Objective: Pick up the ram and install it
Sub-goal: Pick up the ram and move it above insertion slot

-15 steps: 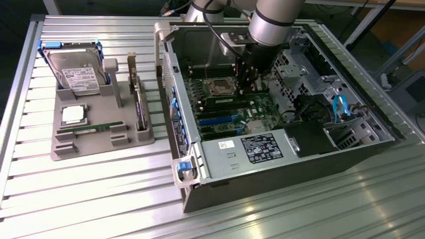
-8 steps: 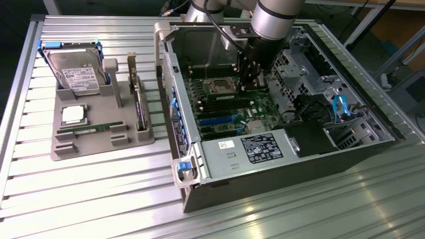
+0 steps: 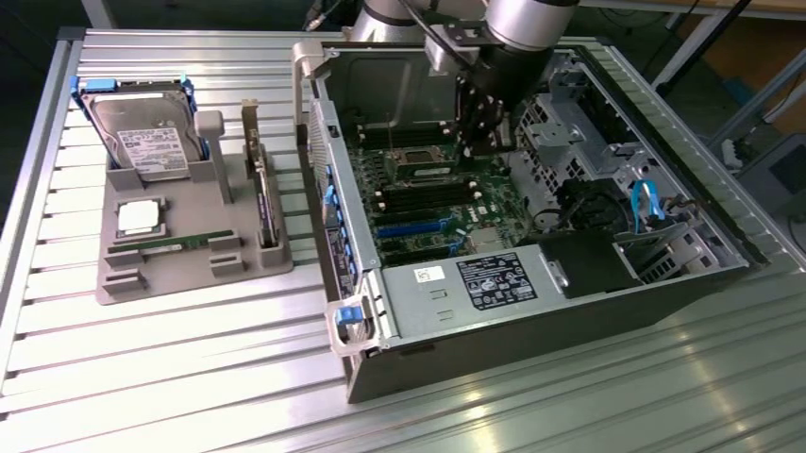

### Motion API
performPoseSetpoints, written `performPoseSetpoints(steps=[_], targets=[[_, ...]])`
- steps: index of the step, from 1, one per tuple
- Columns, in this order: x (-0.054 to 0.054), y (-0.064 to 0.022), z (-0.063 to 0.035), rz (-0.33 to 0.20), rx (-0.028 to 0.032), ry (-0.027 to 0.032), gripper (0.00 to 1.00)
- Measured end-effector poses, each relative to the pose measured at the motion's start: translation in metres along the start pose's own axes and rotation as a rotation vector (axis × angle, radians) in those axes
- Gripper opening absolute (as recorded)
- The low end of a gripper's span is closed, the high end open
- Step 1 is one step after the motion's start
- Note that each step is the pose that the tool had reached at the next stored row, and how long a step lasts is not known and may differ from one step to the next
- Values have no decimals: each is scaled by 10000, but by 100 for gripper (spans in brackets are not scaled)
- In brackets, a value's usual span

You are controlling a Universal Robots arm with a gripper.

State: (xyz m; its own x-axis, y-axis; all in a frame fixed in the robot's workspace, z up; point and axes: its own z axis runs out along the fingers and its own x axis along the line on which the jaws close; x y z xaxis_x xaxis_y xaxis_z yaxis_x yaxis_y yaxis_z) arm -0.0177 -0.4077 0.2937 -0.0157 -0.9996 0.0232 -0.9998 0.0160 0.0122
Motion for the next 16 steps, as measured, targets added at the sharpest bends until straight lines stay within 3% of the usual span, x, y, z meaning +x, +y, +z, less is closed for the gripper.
performPoseSetpoints(steps=[8, 16], targets=[[8, 4, -343, 0, -1, 1, 12], [13, 7, -568, 0, 0, 1, 12]])
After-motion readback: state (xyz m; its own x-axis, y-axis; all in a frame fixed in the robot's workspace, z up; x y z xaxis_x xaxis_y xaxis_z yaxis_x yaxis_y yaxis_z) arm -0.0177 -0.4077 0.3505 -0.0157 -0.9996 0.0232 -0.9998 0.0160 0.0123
